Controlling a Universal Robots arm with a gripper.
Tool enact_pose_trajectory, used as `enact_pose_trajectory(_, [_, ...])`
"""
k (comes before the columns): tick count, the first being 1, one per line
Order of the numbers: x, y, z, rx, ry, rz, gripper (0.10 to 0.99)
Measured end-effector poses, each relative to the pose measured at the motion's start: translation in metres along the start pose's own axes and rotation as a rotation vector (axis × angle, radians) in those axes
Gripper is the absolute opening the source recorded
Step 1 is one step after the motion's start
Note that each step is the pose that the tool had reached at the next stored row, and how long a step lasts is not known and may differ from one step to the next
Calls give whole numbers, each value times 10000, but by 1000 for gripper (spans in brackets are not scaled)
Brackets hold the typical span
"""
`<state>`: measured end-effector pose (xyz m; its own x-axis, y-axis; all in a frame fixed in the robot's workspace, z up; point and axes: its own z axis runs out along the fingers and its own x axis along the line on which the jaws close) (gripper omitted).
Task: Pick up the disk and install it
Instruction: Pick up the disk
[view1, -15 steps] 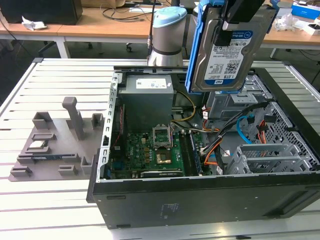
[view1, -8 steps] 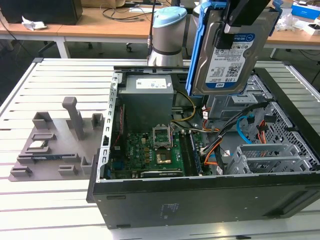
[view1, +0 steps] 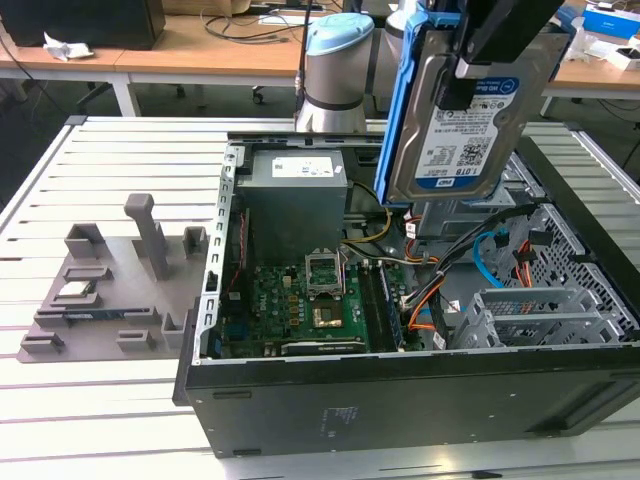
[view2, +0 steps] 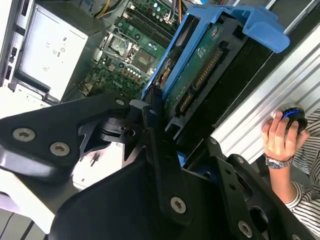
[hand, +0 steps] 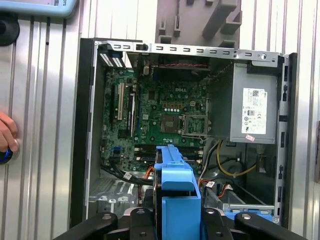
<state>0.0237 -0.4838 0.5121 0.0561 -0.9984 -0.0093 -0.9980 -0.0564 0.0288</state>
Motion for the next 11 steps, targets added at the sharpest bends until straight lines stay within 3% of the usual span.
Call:
enact_pose_trajectory(6, [147, 8, 2, 1, -1, 0, 365])
enact_pose_trajectory(11, [218, 12, 3, 0, 0, 0, 365])
